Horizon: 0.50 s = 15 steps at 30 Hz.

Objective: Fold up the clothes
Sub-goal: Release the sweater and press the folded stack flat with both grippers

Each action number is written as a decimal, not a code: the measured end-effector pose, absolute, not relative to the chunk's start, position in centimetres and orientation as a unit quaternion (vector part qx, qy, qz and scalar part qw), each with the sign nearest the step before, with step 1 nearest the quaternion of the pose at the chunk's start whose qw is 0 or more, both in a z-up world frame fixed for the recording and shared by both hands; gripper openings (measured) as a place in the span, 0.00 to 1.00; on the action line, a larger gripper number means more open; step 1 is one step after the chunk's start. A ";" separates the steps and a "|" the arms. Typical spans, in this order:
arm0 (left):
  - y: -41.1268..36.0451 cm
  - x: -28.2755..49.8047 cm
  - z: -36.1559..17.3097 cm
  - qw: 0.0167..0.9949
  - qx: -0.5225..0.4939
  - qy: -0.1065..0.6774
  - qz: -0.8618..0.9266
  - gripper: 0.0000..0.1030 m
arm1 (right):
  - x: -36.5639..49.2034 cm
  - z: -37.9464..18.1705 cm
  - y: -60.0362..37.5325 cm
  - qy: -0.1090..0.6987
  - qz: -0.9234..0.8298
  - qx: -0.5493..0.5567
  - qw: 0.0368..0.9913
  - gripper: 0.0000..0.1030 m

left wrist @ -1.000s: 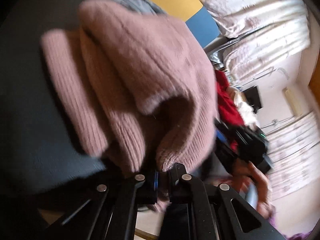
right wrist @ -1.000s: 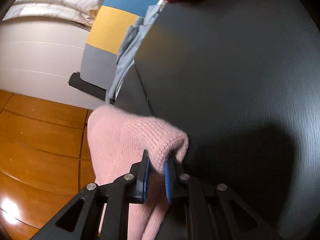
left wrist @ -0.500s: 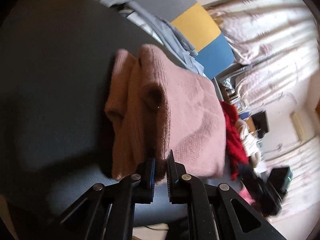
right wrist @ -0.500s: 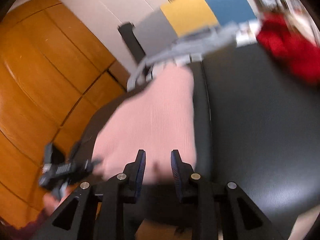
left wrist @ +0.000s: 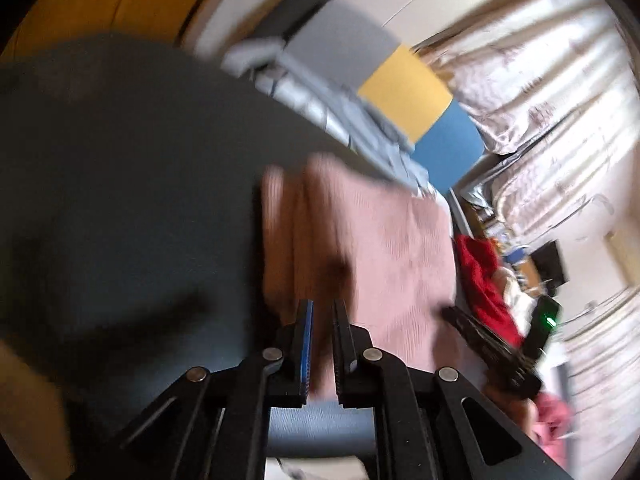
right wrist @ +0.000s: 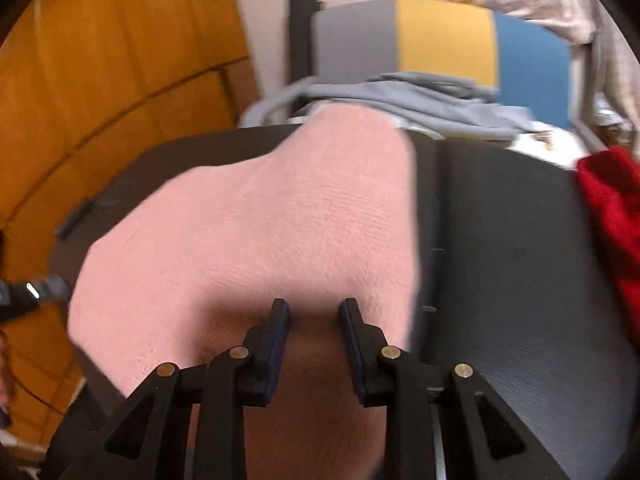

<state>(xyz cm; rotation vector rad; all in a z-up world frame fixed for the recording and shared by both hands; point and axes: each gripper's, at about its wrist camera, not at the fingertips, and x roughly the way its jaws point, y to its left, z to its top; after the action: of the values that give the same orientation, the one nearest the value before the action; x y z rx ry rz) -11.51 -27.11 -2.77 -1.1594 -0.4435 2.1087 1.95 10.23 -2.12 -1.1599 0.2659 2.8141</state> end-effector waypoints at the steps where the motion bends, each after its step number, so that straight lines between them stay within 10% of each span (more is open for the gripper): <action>1: -26.5 -12.1 -2.0 0.346 -0.437 -0.165 0.814 0.11 | 2.4 -1.2 9.6 0.087 0.928 -0.360 0.033 0.29; 15: -15.8 -10.5 -5.8 0.359 -0.457 -0.025 0.813 0.14 | 2.9 -5.6 2.3 -0.017 0.857 -0.499 -0.132 0.28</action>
<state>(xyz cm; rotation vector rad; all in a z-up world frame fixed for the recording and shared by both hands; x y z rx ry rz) -10.53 -15.84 -5.81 -1.1793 -0.0648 2.0981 2.91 2.26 -5.64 -1.7134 -0.0568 2.9433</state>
